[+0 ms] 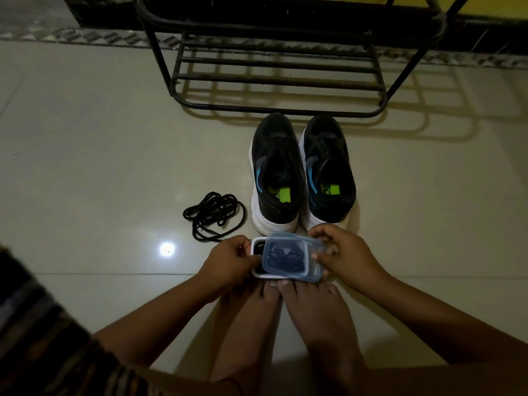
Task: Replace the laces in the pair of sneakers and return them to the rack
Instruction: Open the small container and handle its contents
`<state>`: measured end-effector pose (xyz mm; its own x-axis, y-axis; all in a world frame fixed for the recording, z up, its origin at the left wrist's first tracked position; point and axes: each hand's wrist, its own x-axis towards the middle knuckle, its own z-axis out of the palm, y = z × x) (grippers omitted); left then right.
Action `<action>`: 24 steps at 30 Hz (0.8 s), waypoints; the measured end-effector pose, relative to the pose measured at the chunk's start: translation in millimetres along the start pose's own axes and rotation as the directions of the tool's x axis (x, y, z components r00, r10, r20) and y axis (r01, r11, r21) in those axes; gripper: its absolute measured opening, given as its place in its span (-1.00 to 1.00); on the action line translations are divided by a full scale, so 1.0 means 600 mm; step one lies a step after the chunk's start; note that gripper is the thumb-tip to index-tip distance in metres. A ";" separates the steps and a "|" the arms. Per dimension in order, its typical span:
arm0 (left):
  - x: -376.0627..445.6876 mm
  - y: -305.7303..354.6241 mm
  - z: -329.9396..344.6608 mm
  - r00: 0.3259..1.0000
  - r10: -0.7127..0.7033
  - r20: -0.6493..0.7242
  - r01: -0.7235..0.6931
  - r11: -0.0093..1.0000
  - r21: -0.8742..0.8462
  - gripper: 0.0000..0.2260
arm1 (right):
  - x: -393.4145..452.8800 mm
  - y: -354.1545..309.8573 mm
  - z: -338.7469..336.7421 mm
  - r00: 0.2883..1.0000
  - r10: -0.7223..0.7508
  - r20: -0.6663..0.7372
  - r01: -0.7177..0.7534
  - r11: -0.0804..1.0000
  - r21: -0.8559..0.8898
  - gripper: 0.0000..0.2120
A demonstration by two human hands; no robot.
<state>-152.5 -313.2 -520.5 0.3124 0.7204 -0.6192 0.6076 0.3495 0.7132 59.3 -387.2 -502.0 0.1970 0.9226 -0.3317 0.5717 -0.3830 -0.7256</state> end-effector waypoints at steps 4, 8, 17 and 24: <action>-0.006 0.001 -0.006 0.998 0.058 -0.011 -0.058 0.998 -0.023 -0.83 | 0.003 -0.006 0.014 0.998 -0.053 -0.026 0.048 0.986 -0.159 -0.61; -0.014 0.001 -0.013 0.999 0.027 0.040 -0.020 0.982 -0.187 -0.86 | -0.008 -0.012 0.016 0.990 -0.103 0.099 0.119 0.978 -0.173 -0.39; -0.013 0.002 -0.027 0.994 0.002 0.113 0.030 0.958 -0.285 -0.92 | -0.014 -0.037 0.010 0.945 -0.079 0.318 0.230 0.851 -0.472 -0.13; -0.017 0.006 -0.033 0.994 0.057 0.097 -0.032 0.970 -0.243 -0.87 | -0.005 -0.064 0.008 0.929 -0.069 0.364 0.304 0.705 -0.641 -0.18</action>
<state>-168.3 -307.6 -505.1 0.4163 0.6773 -0.6065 0.4020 0.4612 0.7910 33.1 -375.7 -475.8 -0.1466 0.8660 -0.4781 0.9734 0.0402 -0.2256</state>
